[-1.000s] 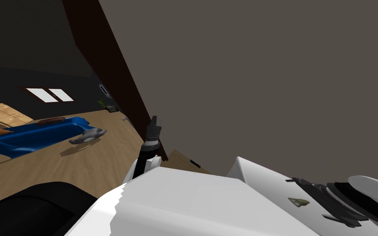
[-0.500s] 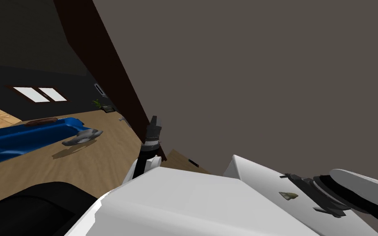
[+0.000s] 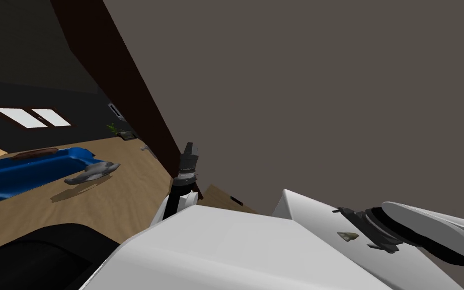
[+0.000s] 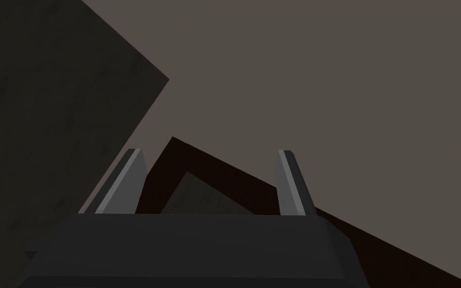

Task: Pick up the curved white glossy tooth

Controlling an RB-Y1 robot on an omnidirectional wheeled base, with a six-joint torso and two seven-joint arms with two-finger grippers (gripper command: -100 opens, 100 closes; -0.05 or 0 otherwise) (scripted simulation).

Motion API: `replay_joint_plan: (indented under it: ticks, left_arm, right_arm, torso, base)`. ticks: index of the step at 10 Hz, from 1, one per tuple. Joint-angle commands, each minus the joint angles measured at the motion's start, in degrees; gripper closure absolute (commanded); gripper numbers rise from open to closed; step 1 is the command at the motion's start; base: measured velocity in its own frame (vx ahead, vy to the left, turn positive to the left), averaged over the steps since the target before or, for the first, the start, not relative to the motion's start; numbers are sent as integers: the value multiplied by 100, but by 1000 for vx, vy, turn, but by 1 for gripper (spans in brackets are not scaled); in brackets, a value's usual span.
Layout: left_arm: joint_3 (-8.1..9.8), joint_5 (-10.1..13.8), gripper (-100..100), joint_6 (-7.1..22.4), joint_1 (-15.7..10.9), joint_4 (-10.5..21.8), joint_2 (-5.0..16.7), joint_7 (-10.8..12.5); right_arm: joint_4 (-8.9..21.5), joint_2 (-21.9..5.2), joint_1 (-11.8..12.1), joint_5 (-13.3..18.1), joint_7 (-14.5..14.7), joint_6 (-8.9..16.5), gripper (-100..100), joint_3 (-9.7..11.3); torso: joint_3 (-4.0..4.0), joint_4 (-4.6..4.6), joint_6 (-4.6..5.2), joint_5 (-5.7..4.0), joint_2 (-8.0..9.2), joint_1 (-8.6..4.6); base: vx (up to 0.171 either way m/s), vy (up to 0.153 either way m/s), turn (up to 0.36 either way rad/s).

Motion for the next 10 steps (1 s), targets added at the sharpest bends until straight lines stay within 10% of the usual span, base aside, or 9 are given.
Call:
replay_joint_plan:
  ticks: [1,5,10]
  left_arm:
    - [0,0,0,0,0,0,0,0]
    - [1,0,0,0,1,0,0,0]
    - [0,0,0,0,0,0,0,0]
  right_arm:
    - [-275,-9,-32,49,-286,-11,-100,23]
    - [-648,-205,-217,474,-884,228,-100,408]
    - [-1044,-205,-217,550,-1566,228,-100,408]
  torso:
    - [0,0,0,0,0,0]
    - [-2,0,3,1,-5,-6]
    - [1,1,-9,-7,1,9]
  base:
    - [-5,4,16]
    - [18,-15,-59]
    - [-2,2,7]
